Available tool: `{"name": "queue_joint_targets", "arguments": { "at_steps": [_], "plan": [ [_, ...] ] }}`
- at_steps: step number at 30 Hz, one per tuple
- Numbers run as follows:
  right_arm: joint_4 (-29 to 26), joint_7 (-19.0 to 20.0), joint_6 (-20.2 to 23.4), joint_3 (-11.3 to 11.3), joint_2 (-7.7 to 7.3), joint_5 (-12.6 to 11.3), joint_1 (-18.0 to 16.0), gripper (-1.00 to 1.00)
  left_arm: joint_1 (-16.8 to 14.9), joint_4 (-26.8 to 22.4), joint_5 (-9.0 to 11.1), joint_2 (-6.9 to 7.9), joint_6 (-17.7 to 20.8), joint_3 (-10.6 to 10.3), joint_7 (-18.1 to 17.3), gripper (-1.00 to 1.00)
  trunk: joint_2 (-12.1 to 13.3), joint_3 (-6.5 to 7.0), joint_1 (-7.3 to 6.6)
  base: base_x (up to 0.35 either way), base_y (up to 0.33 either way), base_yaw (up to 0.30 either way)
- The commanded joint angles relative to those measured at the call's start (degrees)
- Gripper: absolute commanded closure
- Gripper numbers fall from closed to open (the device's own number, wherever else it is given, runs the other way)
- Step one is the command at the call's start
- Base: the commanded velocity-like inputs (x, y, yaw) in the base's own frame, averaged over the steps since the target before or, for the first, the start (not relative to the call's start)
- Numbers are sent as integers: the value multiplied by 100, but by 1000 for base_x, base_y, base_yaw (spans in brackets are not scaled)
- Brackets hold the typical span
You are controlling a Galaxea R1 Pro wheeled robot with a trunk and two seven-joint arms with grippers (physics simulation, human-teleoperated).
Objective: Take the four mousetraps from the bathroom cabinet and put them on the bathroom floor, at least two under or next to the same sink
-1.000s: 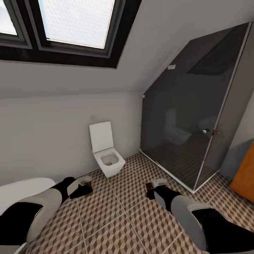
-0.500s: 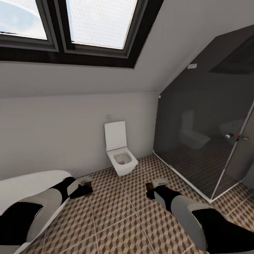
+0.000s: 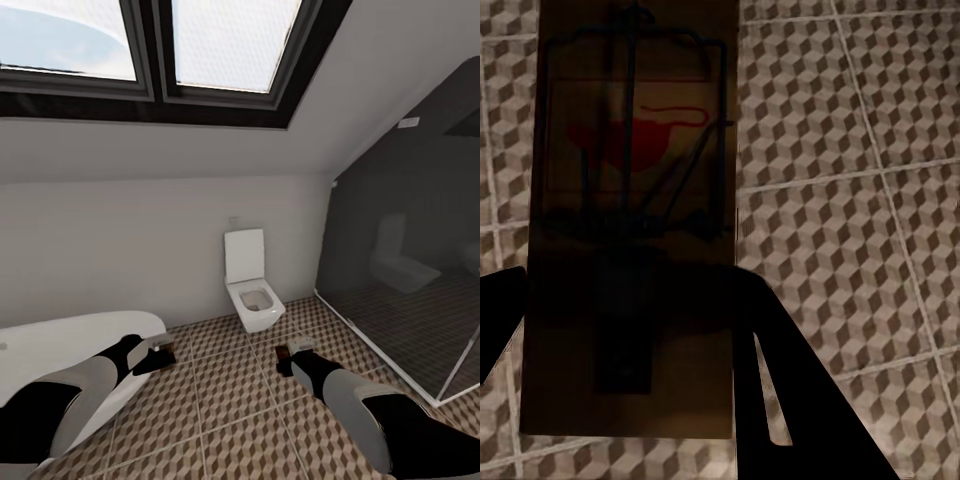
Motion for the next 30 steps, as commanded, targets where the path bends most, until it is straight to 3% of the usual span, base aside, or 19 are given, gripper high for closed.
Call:
{"name": "queue_joint_targets", "arguments": {
  "at_steps": [1, 20, 30],
  "plan": [
    [0, -9, 33, 31, 2, 31, -6, 100, -2, -12, 46, 2, 32, -48, 23, 100, -8, -10, 2, 0, 0, 278],
    [0, -16, 33, 31, 2, 31, -6, 100, -2, -12, 46, -5, 32, -48, 23, 100, -8, -10, 2, 0, 0, 278],
    [0, -252, 31, 31, 2, 31, -6, 100, -2, -12, 46, -7, 32, -46, 23, 100, -8, -10, 2, 0, 0, 278]
  ]
}}
